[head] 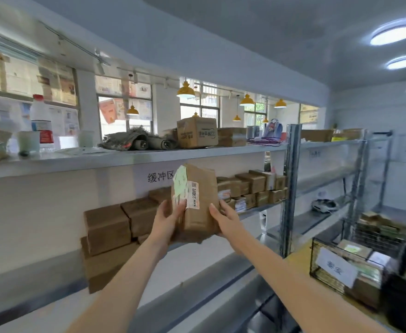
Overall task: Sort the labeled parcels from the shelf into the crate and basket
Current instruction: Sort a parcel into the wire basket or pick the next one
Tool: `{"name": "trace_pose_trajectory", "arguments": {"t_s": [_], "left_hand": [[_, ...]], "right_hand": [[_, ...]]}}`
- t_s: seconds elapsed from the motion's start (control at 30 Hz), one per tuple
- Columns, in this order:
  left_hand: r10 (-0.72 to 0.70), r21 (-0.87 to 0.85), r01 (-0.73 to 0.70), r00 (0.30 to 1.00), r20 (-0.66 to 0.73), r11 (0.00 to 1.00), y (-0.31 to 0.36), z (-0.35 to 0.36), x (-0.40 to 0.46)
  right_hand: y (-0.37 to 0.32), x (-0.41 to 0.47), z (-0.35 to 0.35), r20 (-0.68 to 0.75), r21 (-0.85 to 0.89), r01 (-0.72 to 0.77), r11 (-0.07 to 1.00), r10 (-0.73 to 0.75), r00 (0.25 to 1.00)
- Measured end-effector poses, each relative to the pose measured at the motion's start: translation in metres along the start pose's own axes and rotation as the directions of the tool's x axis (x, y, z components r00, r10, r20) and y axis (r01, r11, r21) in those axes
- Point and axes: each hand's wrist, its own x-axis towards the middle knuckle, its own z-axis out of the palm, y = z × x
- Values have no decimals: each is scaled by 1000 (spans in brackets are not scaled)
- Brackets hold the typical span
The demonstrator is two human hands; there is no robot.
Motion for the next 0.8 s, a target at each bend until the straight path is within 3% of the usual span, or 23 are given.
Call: {"name": "trace_pose_trajectory", "arguments": {"t_s": [0.1, 0.27, 0.43, 0.57, 0.8], "left_hand": [[-64, -28, 68, 989, 130, 997, -11, 62, -16], [56, 40, -66, 977, 206, 997, -25, 159, -52], [46, 13, -54, 935, 352, 998, -45, 242, -73], [11, -40, 9, 876, 483, 999, -60, 302, -89], [-78, 18, 85, 778, 623, 996, -99, 409, -81]], "right_hand": [[-8, -28, -62, -79, -81, 32, 996, -38, 996], [-7, -72, -157, -227, -283, 29, 959, -97, 969], [-13, -108, -232, -339, -145, -23, 989, -28, 940], [-12, -129, -292, -410, -178, -93, 980, 12, 912], [5, -155, -393, -574, -193, -154, 969, 16, 819]]}}
